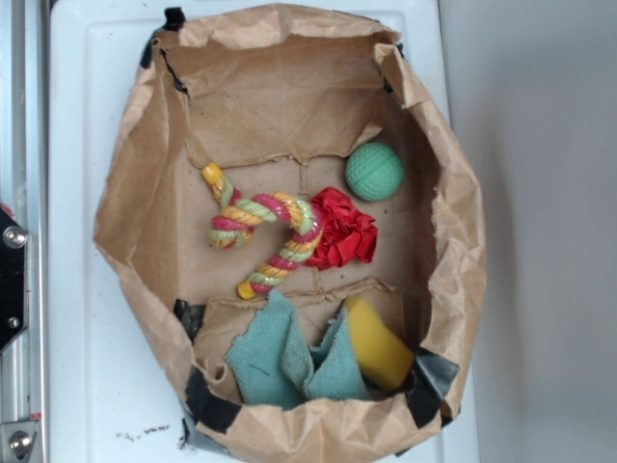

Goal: Grab the multicolored rope.

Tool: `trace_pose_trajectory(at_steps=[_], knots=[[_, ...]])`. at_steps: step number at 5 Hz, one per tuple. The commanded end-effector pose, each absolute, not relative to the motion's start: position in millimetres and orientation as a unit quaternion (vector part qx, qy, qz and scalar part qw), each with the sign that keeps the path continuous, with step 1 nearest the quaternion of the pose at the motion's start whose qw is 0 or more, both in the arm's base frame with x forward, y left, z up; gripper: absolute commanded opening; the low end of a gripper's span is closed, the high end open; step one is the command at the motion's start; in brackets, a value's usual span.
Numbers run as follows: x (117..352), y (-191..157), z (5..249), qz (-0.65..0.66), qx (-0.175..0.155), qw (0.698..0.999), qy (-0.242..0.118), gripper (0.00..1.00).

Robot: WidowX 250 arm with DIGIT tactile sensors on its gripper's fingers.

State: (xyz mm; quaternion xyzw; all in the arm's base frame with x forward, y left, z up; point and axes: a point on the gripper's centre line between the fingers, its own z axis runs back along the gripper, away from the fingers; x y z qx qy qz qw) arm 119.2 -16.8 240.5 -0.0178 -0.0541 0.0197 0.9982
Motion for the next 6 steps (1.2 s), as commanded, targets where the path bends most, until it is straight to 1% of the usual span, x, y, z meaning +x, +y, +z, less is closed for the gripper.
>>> trace_pose_trajectory(at_steps=[1,2,3,4,5,6], knots=[[187,-32,236,-0.022,-0.003,0.997,-0.073,1.0],[209,-33,214,-0.068,0.033,0.995,-0.068,1.0],[225,-20,192,-0.107,0.016,0.992,-0.058,1.0],[249,5,174,-0.068,0.014,0.996,-0.053,1.0],[257,10,178,-0.043,0.005,0.997,-0.061,1.0],[257,10,178,-0.043,0.005,0.997,-0.061,1.0]])
